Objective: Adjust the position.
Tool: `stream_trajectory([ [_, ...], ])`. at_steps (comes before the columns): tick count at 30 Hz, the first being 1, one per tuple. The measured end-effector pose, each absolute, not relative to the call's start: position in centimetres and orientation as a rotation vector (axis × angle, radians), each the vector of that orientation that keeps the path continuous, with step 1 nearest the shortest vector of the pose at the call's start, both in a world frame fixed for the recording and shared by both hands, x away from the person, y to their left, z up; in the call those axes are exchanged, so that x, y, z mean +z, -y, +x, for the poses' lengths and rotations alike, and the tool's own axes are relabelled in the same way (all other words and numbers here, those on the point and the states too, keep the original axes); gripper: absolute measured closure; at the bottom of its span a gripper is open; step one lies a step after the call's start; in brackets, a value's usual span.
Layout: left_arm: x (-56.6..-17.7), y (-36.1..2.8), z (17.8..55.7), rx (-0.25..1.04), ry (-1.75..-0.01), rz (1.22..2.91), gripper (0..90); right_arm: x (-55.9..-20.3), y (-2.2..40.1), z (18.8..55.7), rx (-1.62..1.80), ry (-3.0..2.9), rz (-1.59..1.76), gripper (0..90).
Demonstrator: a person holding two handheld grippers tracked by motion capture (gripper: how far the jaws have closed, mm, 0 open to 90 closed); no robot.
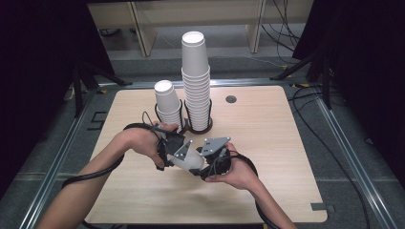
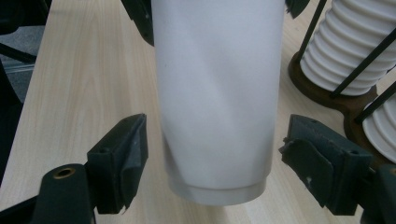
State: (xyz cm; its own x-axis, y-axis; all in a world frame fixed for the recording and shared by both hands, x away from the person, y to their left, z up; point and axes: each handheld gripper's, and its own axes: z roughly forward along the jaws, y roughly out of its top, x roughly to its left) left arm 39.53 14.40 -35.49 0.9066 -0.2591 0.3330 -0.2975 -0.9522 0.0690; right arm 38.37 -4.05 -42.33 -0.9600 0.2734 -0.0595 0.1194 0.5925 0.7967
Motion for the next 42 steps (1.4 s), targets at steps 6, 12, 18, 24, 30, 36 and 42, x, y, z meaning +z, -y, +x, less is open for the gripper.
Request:
stream_trajectory([
  [6,-35.4,-14.3,39.6,0.506,0.472,2.939,17.3,-42.6,4.0,38.6,1.297,-2.643,0.313,22.1],
  [12,-35.3,-14.3,39.5,0.504,0.474,2.933,17.3,-42.9,3.8,38.7,1.293,-2.669,0.325,22.1],
  [18,-35.3,-14.2,39.4,0.501,0.491,2.923,17.3,-43.2,3.6,38.9,1.287,-2.664,0.308,22.1],
  [24,-35.4,-14.1,39.3,0.492,0.460,2.930,17.3,-43.3,3.5,38.9,1.287,-2.670,0.310,22.6],
  [30,-35.3,-13.9,39.3,0.501,0.491,2.914,17.3,-43.5,3.5,38.9,1.289,-2.678,0.309,23.0],
  [36,-35.3,-14.0,39.3,0.480,0.470,2.909,17.3,-43.7,3.5,38.9,1.288,-2.680,0.300,23.6],
  [42,-35.2,-13.9,39.4,0.495,0.493,2.900,17.3,-43.7,3.5,38.7,1.300,-2.693,0.359,24.1],
])
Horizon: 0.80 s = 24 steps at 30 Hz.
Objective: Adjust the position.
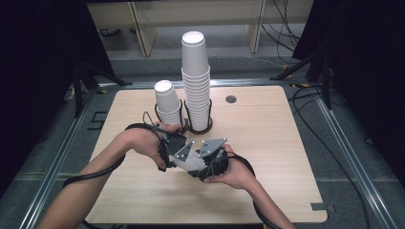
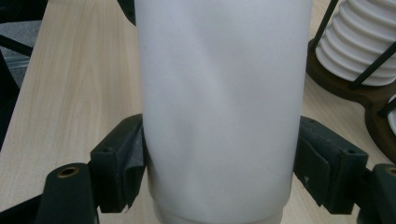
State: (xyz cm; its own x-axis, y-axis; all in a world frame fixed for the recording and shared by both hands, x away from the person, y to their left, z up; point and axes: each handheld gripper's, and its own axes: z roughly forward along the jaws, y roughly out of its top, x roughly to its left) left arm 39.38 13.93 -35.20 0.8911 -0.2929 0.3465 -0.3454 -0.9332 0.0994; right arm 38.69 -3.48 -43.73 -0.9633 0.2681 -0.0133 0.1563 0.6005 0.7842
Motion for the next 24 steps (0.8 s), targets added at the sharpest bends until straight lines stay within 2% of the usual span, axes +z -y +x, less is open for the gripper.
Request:
stream_trajectory([
  [10,-34.96,-13.96,39.15,0.446,0.469,2.876,17.3,-43.87,3.58,38.80,1.303,-2.683,0.284,26.6],
  [24,-34.74,-13.86,39.10,0.447,0.467,2.851,17.2,-44.03,3.99,38.60,1.326,-2.655,0.286,27.9],
])
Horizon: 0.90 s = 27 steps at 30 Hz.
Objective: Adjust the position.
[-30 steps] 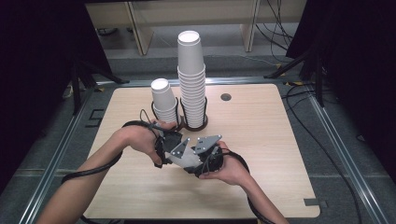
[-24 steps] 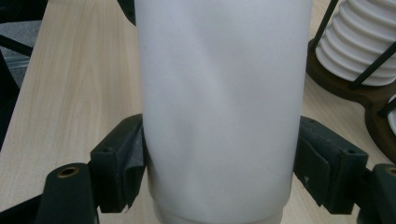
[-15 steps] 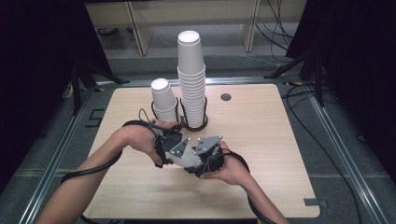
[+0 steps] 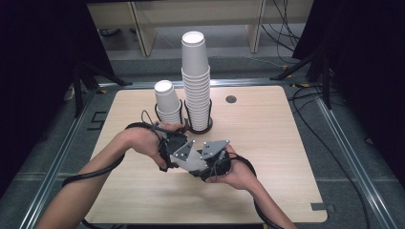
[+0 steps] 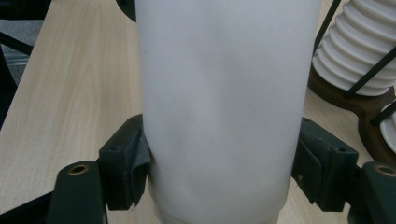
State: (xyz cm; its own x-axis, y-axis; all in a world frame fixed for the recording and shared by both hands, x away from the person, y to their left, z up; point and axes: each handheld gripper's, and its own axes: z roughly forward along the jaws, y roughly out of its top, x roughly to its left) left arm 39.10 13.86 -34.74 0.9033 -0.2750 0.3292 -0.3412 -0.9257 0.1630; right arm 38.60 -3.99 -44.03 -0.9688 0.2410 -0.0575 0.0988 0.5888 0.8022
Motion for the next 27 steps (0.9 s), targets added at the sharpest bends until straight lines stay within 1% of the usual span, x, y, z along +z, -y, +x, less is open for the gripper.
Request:
stream_trajectory([
  [9,-34.6,-13.8,39.1,0.447,0.469,2.853,17.2,-44.0,4.0,38.8,1.318,-2.625,0.226,27.9],
  [12,-34.6,-13.8,39.1,0.450,0.474,2.846,17.0,-44.0,4.0,38.5,1.327,-2.645,0.300,28.1],
  [16,-34.6,-14.0,39.3,0.442,0.465,2.819,14.2,-44.0,4.1,38.7,1.335,-2.623,0.238,27.8],
  [20,-34.7,-14.4,39.4,0.435,0.423,2.747,11.3,-44.2,4.6,38.6,1.346,-2.602,0.274,27.7],
  [21,-34.9,-14.6,39.4,0.412,0.368,2.710,9.3,-44.3,4.8,38.5,1.347,-2.599,0.279,27.6],
  [22,-34.7,-14.9,39.5,0.421,0.379,2.696,7.9,-44.4,5.0,38.5,1.353,-2.587,0.279,27.6],
  [23,-34.7,-15.2,39.6,0.438,0.352,2.661,7.3,-44.4,5.3,38.5,1.354,-2.561,0.266,27.5],
  [25,-34.7,-15.8,39.9,0.446,0.289,2.590,6.6,-44.5,5.9,38.3,1.386,-2.540,0.310,27.5],
  [26,-34.9,-16.5,40.1,0.446,0.211,2.516,6.0,-44.5,6.6,38.1,1.409,-2.504,0.347,27.3],
  [27,-35.1,-16.9,40.2,0.442,0.167,2.479,5.5,-44.6,6.8,38.0,1.429,-2.481,0.364,27.3],
])
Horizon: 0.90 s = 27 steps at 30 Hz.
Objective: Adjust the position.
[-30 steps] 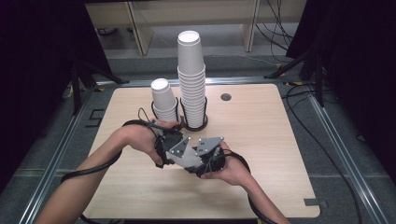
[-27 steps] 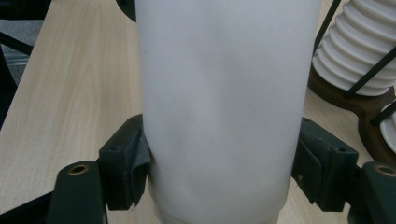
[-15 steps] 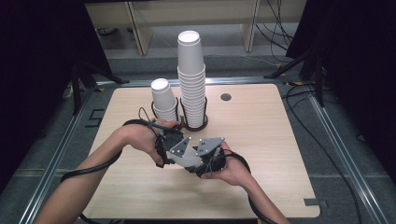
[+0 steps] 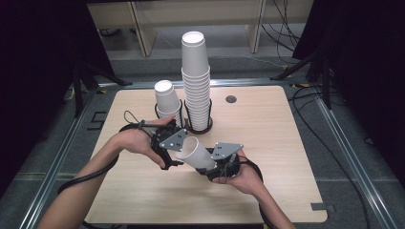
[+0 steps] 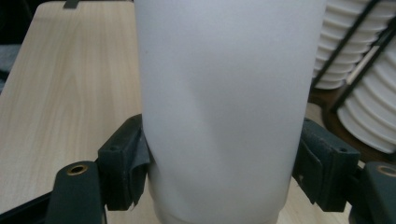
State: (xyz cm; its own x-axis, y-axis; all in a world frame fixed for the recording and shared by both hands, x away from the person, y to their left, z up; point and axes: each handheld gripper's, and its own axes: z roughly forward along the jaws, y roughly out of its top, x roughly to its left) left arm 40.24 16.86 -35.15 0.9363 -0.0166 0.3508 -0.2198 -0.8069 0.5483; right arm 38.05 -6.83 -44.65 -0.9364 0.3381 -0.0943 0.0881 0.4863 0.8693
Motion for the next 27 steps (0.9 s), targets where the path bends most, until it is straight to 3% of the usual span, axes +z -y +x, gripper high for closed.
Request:
stream_trajectory([
  [6,-37.0,-18.5,40.4,0.440,-0.061,2.310,5.5,-45.2,8.2,37.7,1.503,-2.347,0.472,26.9],
  [10,-39.0,-19.3,40.1,0.359,-0.286,2.116,7.8,-45.9,9.1,37.4,1.588,-2.240,0.593,26.7],
  [21,-41.6,-18.1,39.9,0.150,-0.526,1.905,8.9,-46.6,9.6,37.1,1.602,-2.153,0.672,26.4],
  [27,-41.7,-17.3,40.1,0.102,-0.565,1.849,8.0,-46.8,9.4,37.0,1.605,-2.162,0.686,26.4],
])
